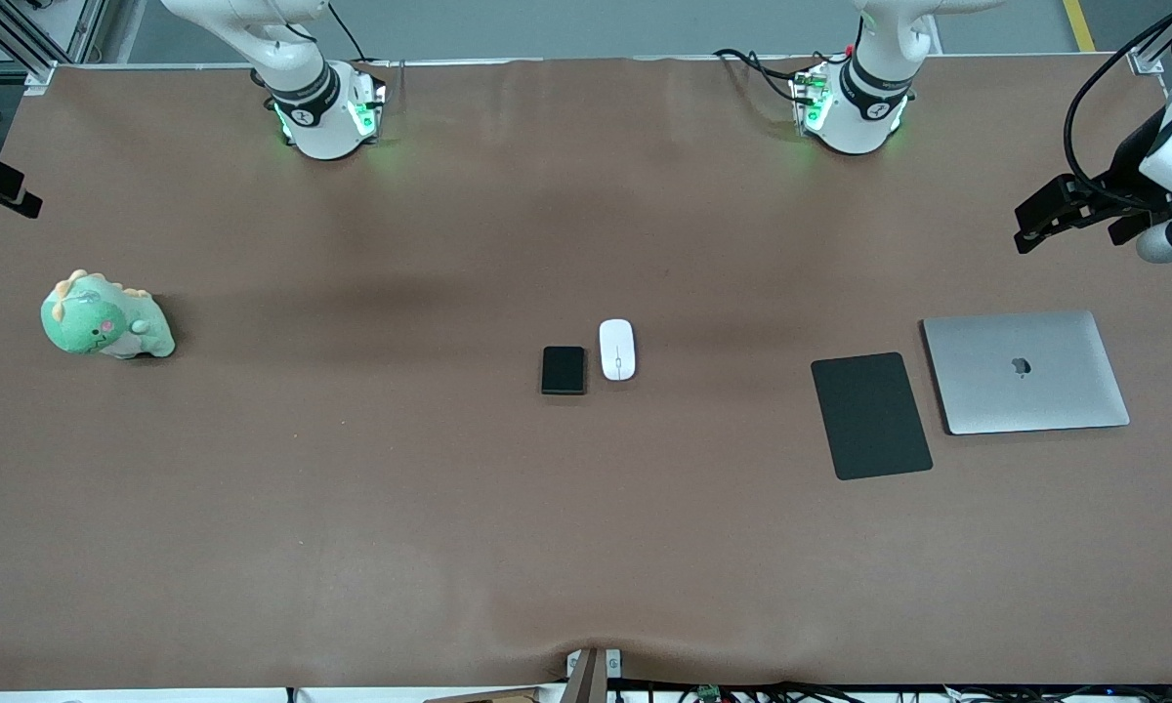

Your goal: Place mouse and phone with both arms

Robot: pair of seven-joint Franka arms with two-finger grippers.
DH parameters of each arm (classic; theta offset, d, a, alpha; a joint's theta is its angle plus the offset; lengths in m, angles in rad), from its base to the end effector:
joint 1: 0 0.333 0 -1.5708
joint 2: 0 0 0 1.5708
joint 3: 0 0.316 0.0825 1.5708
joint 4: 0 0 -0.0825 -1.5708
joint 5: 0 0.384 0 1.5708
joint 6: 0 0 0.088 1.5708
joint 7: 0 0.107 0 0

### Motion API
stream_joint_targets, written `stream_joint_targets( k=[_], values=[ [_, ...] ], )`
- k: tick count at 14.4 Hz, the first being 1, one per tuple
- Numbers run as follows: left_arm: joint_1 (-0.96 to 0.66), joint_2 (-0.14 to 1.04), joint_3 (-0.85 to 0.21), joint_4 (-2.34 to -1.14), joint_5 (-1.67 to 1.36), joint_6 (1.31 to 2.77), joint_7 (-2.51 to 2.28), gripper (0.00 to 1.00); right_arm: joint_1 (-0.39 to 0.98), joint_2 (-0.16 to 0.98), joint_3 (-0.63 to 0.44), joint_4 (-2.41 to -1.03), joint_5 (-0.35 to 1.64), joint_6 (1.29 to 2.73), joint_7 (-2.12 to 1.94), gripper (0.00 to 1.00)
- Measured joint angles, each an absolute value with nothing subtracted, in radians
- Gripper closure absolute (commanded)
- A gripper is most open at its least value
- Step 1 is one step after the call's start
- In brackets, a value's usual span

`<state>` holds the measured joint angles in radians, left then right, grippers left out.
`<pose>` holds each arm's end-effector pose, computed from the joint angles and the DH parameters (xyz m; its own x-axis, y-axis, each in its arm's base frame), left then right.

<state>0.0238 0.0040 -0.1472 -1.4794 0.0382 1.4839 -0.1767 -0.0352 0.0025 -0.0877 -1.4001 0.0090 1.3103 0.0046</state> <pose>0.5435 -0.0628 0.6575 0.9984 0.0565 0.0072 0.0567 -0.9977 -0.0368 0.5220 -0.0633 0.6798 0.9879 -0.1244 -0.0922 -0.1256 -0.9920 -0.0082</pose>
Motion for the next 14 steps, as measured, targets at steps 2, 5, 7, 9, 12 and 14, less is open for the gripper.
stream_joint_targets(
  k=[2, 5, 7, 9, 12, 14],
  values=[
    [0.024, 0.004, -0.147, -1.479, 0.038, 1.484, -0.177, 0.0, -0.035, 0.002, -0.088, -1.4, 0.009, 1.31, 0.005, 0.0],
    [0.024, 0.004, -0.147, -1.479, 0.038, 1.484, -0.177, 0.0, -0.036, 0.002, -0.089, -1.4, 0.009, 1.31, 0.005, 0.0],
    [0.022, 0.004, -0.148, -1.479, 0.038, 1.484, -0.177, 0.0, -0.039, 0.003, -0.09, -1.4, 0.009, 1.31, 0.005, 0.0],
    [0.021, 0.004, -0.149, -1.479, 0.038, 1.481, -0.177, 0.0, -0.043, 0.003, -0.09, -1.4, 0.009, 1.31, 0.005, 0.0],
    [0.018, 0.005, -0.15, -1.48, 0.038, 1.48, -0.177, 0.0, -0.049, 0.005, -0.09, -1.401, 0.009, 1.31, 0.005, 0.0],
    [0.001, 0.016, -0.159, -1.481, 0.038, 1.478, -0.212, 0.0, -0.054, 0.007, -0.09, -1.402, 0.009, 1.31, 0.005, 0.0]
  ],
)
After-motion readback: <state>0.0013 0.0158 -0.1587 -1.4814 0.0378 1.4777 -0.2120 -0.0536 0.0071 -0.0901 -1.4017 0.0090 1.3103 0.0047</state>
